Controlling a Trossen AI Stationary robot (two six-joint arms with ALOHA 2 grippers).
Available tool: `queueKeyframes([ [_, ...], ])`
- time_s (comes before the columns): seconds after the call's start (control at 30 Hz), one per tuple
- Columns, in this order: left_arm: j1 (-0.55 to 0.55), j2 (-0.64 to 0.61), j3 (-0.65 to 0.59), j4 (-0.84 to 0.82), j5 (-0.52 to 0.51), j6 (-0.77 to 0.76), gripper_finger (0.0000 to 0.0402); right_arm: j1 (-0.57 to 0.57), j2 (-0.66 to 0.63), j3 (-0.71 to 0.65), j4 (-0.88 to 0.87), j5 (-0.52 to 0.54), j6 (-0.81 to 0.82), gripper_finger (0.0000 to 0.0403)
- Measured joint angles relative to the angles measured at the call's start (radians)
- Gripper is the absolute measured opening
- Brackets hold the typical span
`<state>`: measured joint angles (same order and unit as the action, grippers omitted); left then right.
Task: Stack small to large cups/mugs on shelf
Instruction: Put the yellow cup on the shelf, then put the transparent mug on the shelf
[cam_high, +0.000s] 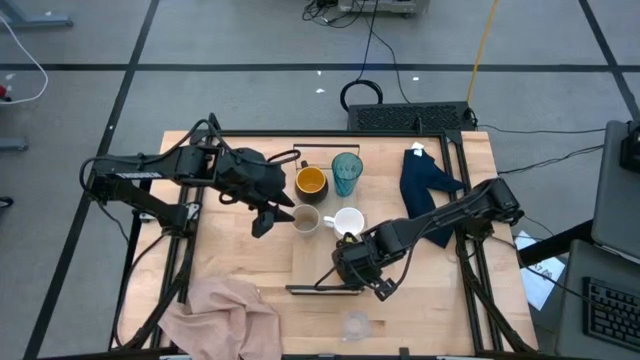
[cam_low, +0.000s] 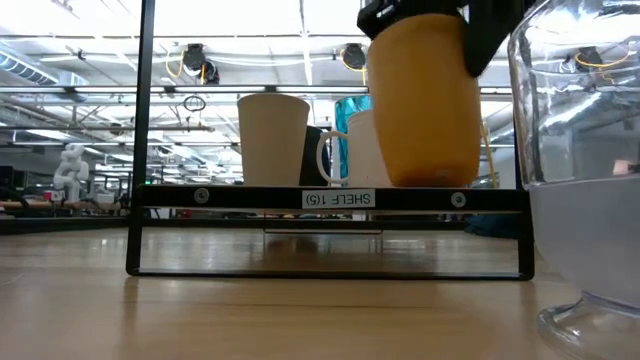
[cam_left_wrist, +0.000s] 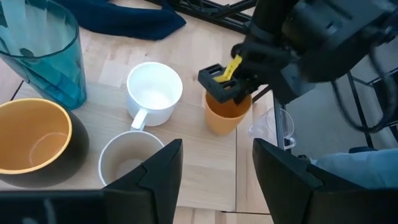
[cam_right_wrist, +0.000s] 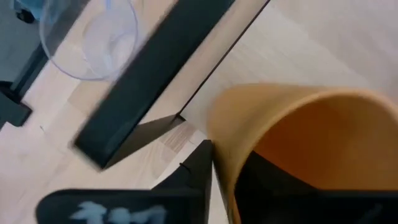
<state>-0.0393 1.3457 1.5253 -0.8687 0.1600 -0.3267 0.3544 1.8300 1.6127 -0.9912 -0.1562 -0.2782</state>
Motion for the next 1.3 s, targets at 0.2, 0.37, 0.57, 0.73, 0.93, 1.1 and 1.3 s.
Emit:
queueKeyframes([
  [0.2, -0.017, 0.000, 0.000, 0.000, 0.000, -0.001, 0.0195, 0.000, 0.002, 0.000, 0.032, 0.027, -0.004, 0.0064],
  [0.37, -0.023, 0.000, 0.000, -0.001, 0.000, 0.000, 0.0195, 0.000, 0.002, 0.000, 0.033, 0.028, -0.006, 0.0074],
  [0.57, -0.023, 0.000, 0.000, -0.002, 0.000, -0.001, 0.0195, 0.000, 0.002, 0.000, 0.037, 0.028, 0.008, 0.0099],
  [0.73, -0.023, 0.000, 0.000, -0.002, 0.000, -0.001, 0.0195, 0.001, 0.002, 0.000, 0.046, 0.058, 0.005, 0.0121],
  [0.93, -0.023, 0.000, 0.000, -0.002, 0.000, 0.004, 0.0195, 0.001, -0.007, 0.000, 0.050, 0.059, 0.018, 0.0127],
  [1.1, -0.023, 0.000, 0.000, -0.003, -0.001, 0.007, 0.0195, 0.001, -0.040, 0.000, 0.063, 0.059, 0.038, 0.0128],
  [1.3, -0.023, 0.000, 0.000, -0.003, -0.003, 0.007, 0.0195, 0.001, -0.081, 0.000, 0.072, 0.084, 0.057, 0.0128],
])
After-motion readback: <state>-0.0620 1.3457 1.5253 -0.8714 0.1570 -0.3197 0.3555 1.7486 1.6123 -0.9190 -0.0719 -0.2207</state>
